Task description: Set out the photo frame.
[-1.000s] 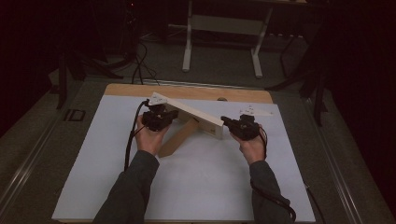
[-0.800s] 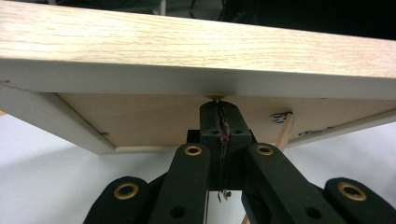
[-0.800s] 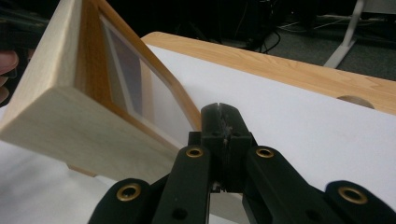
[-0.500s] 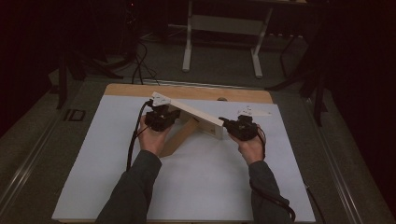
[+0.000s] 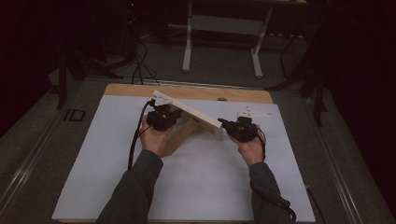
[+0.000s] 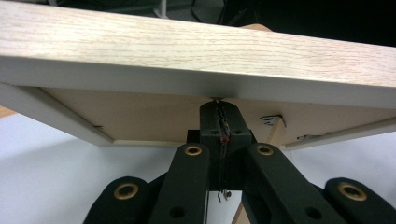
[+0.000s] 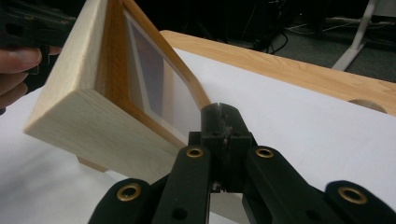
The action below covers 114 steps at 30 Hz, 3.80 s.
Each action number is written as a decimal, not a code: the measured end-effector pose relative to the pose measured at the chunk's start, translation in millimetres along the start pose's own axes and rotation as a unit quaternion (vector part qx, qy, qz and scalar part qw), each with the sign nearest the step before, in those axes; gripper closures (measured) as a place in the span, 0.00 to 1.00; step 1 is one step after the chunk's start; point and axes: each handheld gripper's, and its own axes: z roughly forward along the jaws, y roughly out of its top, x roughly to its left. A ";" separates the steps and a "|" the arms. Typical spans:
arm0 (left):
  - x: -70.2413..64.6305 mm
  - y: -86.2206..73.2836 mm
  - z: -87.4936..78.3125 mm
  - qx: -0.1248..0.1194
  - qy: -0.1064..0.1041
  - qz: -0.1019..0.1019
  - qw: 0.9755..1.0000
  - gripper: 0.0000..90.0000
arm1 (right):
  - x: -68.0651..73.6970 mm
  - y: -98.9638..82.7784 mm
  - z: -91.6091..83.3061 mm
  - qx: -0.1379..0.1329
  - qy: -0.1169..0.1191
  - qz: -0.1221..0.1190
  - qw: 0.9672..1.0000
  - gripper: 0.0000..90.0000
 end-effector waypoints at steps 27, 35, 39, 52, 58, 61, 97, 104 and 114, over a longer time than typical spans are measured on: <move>-14.7 4.6 -2.8 0.000 -0.004 0.026 1.000 1.00 | 29.8 5.9 1.1 -0.001 0.034 -0.035 0.999 1.00; -22.4 3.0 -1.9 0.002 -0.011 0.043 0.999 1.00 | 36.4 7.7 0.8 -0.003 0.043 -0.044 0.998 1.00; -26.9 2.6 -3.0 0.005 -0.010 0.055 0.998 1.00 | 38.8 7.9 -0.5 -0.006 0.043 -0.050 0.998 1.00; -29.4 3.2 -0.9 0.006 -0.021 0.058 0.998 1.00 | 48.8 9.4 -2.3 -0.004 0.057 -0.065 0.996 1.00; -29.2 4.0 1.6 0.006 -0.023 0.057 0.998 1.00 | 54.2 10.2 -0.5 0.000 0.066 -0.073 0.995 1.00; -28.6 4.2 2.5 0.006 -0.026 0.057 0.998 1.00 | 57.1 10.2 0.2 0.001 0.071 -0.078 0.994 1.00; -23.4 5.8 -16.8 0.006 -0.042 0.052 0.998 1.00 | 65.8 -11.6 -11.9 0.022 0.085 -0.102 0.991 1.00; -18.9 7.0 -14.0 0.002 -0.051 0.038 0.998 1.00 | 71.3 -9.4 -7.9 0.020 0.090 -0.101 0.991 1.00; -20.9 7.2 -11.0 0.007 -0.052 0.051 0.997 1.00 | 78.6 -5.9 0.5 0.021 0.095 -0.105 0.990 1.00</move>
